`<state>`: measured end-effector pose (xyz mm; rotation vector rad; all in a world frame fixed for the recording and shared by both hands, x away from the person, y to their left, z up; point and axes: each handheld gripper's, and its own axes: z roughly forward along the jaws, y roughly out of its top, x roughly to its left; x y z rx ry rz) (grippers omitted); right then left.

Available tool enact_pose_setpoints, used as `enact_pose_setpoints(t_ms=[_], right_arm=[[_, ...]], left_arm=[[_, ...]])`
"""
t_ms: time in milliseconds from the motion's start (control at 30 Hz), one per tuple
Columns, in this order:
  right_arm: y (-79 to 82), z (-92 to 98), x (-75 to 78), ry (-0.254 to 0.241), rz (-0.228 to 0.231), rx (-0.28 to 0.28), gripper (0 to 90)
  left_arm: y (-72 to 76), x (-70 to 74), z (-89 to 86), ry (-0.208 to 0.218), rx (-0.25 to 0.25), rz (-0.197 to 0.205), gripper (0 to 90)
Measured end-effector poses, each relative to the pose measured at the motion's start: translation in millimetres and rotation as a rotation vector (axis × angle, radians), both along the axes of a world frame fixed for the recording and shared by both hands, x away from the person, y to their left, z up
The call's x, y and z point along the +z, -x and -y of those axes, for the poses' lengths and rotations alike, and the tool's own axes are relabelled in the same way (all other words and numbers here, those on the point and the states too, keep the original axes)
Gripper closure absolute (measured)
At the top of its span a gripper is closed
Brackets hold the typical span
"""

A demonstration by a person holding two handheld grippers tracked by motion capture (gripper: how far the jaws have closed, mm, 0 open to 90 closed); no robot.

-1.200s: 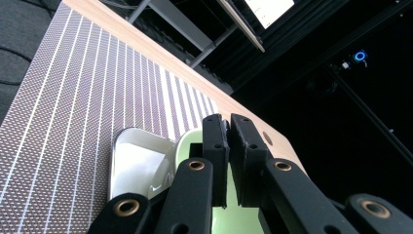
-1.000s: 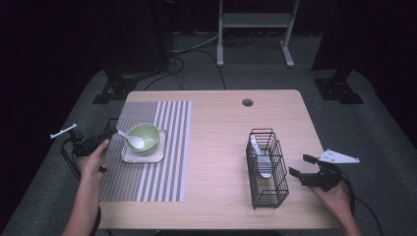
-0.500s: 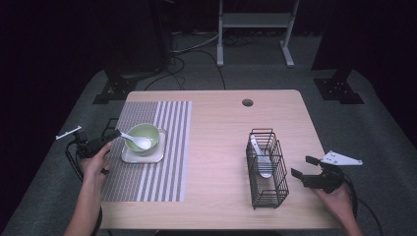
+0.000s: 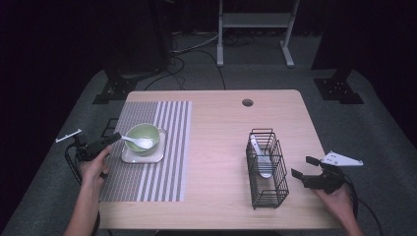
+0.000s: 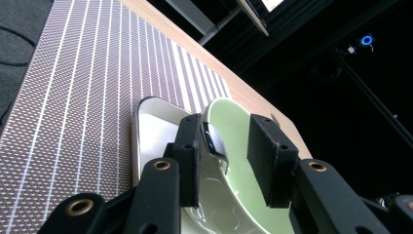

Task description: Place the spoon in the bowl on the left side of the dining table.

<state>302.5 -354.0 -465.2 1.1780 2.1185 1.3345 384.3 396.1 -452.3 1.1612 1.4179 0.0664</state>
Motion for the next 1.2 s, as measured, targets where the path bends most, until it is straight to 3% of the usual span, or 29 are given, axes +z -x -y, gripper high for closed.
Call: enact_pose_setpoints(t_ms=[500, 1200], right_arm=[[-1.2, -3.2, 3.8, 0.005, 0.011, -0.002, 13.3], [-0.6, -2.2, 5.9, 0.010, 0.018, -0.007, 13.3]], left_arm=[[15.2, 6.4, -2.0, -0.056, -0.014, 0.010, 47.4], [32.7, 16.5, 10.2, -0.112, -0.065, 0.025, 32.8]])
